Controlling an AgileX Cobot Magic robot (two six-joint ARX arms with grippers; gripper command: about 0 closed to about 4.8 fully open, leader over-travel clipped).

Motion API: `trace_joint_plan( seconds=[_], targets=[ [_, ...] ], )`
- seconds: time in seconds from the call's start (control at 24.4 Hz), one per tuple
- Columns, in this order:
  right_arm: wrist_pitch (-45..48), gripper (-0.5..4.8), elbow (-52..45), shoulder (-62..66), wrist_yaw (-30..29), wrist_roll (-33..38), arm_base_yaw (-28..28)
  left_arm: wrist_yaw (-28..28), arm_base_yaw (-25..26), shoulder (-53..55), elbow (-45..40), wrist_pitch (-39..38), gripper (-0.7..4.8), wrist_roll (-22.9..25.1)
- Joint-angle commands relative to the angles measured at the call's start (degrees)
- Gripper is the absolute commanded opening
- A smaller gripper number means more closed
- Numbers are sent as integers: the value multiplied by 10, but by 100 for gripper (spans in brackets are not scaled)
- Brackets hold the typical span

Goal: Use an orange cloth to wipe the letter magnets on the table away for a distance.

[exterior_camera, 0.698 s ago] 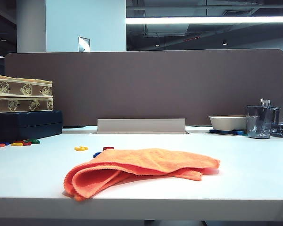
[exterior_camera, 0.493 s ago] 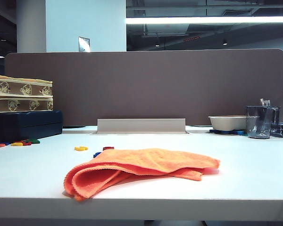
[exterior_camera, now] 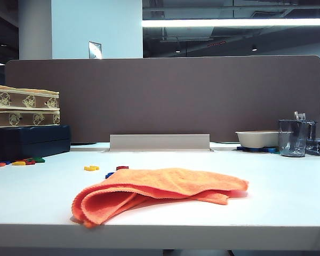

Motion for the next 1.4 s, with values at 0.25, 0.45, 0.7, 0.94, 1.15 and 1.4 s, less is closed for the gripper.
trace_joint_plan(
  seconds=[0.25, 0.45, 0.7, 0.94, 1.15, 1.4],
  targets=[
    [7, -5, -4, -2, 0, 1, 0, 82, 0, 0, 53, 35, 89, 0],
    [7, -5, -4, -2, 0, 1, 0, 160, -1, 3, 60, 34, 103, 23],
    [7, -5, -4, -2, 0, 1, 0, 198, -1, 52, 81, 35, 134, 37],
    [7, -5, -4, -2, 0, 1, 0, 214, -52, 182, 101, 104, 138, 50],
    [7, -5, -4, -2, 1, 1, 0, 175, -159, 296, 128, 127, 157, 125],
    [7, -5, -4, -2, 0, 1, 1, 126, -251, 502, 164, 230, 227, 154]
  ],
)
